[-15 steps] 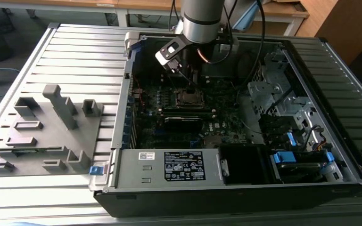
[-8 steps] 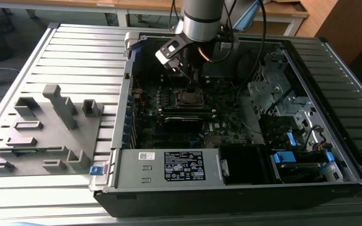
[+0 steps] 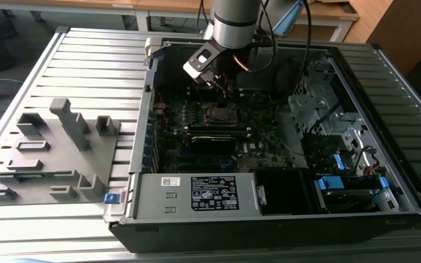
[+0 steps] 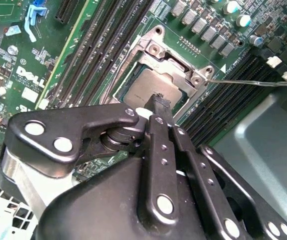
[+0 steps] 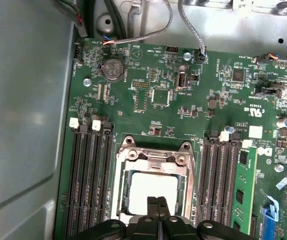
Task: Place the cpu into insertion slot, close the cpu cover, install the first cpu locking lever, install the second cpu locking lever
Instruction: 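Install the first cpu locking lever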
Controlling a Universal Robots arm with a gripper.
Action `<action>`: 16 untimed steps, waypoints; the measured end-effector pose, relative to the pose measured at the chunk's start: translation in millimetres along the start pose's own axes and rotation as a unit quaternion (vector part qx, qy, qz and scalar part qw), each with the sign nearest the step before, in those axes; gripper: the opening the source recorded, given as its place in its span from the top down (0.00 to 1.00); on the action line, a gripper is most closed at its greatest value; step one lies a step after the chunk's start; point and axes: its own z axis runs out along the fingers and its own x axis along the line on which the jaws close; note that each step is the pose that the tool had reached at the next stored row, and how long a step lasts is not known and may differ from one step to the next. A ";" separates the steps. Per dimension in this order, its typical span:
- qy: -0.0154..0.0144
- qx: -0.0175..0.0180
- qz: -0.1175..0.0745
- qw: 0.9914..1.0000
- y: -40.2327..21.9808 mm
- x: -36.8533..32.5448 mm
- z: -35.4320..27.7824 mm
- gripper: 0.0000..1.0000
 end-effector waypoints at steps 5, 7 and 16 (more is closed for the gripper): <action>0.000 0.000 -0.001 1.000 0.0 0.0 0.0 0.89; 0.000 0.000 -0.011 1.000 0.0 0.0 0.0 0.89; 0.001 -0.002 -0.091 0.996 0.0 0.0 0.1 0.89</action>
